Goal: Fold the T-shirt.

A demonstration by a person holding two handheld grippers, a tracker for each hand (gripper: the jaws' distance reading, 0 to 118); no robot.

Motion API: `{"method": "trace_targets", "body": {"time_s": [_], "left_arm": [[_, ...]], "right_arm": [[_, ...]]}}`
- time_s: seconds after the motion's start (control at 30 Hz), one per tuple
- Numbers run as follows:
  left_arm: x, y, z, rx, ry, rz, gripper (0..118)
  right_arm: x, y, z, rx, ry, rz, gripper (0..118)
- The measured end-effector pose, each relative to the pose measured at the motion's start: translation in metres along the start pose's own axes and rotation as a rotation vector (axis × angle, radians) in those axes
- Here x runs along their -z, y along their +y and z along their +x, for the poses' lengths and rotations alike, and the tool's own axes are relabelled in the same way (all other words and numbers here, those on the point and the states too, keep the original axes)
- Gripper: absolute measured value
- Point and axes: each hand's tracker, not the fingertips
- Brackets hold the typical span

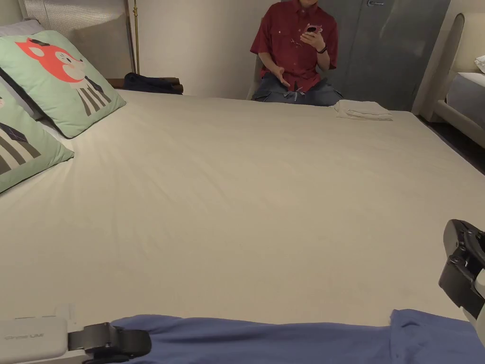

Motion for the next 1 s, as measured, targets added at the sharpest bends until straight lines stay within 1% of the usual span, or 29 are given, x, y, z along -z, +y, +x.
{"method": "trace_targets", "body": {"time_s": [0.07, 0.13, 0.23, 0.3, 0.33, 0.37, 0.47, 0.57, 0.6, 0.67, 0.77, 0.83, 0.87, 0.93, 0.97, 1.0], "left_arm": [[-0.027, 0.009, -0.008, -0.008, 0.042, 0.037, 8], [-0.054, 0.011, -0.01, -0.02, 0.12, 0.09, 8], [-0.085, 0.018, -0.015, -0.045, 0.201, 0.141, 8], [-0.092, 0.011, 0.0, -0.033, 0.203, 0.151, 8], [-0.091, 0.02, -0.012, -0.021, 0.195, 0.156, 8], [-0.089, 0.017, -0.002, -0.005, 0.177, 0.156, 8], [-0.064, 0.014, 0.037, 0.036, 0.116, 0.11, 8], [-0.014, 0.003, 0.075, 0.103, 0.099, 0.025, 8], [0.009, 0.012, 0.064, 0.121, 0.102, 0.002, 8], [0.047, 0.006, 0.077, 0.146, 0.093, -0.039, 8], [0.101, -0.001, 0.093, 0.156, 0.126, -0.087, 8], [0.139, -0.015, 0.099, 0.179, 0.185, -0.147, 8], [0.153, -0.024, 0.103, 0.188, 0.206, -0.16, 12], [0.175, -0.032, 0.107, 0.229, 0.259, -0.145, 51], [0.178, -0.035, 0.109, 0.245, 0.245, -0.127, 71], [0.179, -0.04, 0.112, 0.245, 0.158, -0.105, 92]], "right_arm": [[-0.001, 0.0, 0.0, 0.0, -0.001, 0.002, 0], [-0.001, -0.002, 0.0, 0.01, 0.004, -0.002, 0], [0.001, -0.008, -0.002, 0.016, 0.009, -0.009, 0], [0.002, -0.012, -0.003, 0.03, 0.021, -0.019, 0], [0.003, -0.013, -0.004, 0.039, 0.029, -0.022, 0], [0.003, -0.014, -0.005, 0.044, 0.036, -0.024, 0], [0.003, -0.015, -0.005, 0.057, 0.058, -0.023, 0], [-0.001, -0.015, -0.001, 0.063, 0.07, -0.014, 0], [-0.002, -0.014, 0.002, 0.067, 0.072, -0.011, 0], [-0.007, -0.014, 0.009, 0.075, 0.068, -0.004, 0], [-0.014, -0.015, 0.023, 0.088, 0.043, 0.011, 0], [-0.019, -0.015, 0.035, 0.104, 0.021, 0.013, 0], [-0.021, -0.015, 0.039, 0.115, 0.009, 0.016, 0], [-0.025, -0.016, 0.048, 0.123, -0.011, 0.019, 0], [-0.027, -0.016, 0.052, 0.126, -0.02, 0.021, 0], [-0.029, -0.017, 0.055, 0.127, -0.025, 0.022, 0]]}}
